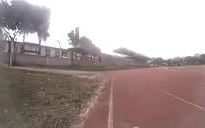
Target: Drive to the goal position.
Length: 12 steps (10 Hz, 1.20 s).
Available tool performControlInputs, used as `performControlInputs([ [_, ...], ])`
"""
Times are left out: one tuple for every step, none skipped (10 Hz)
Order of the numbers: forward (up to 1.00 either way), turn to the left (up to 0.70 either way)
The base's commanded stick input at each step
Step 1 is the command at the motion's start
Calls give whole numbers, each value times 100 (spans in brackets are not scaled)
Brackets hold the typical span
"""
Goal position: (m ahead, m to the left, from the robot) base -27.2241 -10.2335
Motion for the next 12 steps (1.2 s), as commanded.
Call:
performControlInputs([
  [0, 0],
  [0, 0],
  [0, 0],
  [0, 0],
  [0, -70],
  [0, -70],
  [0, -70],
  [0, -70],
  [0, -70],
  [0, -70],
  [0, -70],
  [0, -70],
])
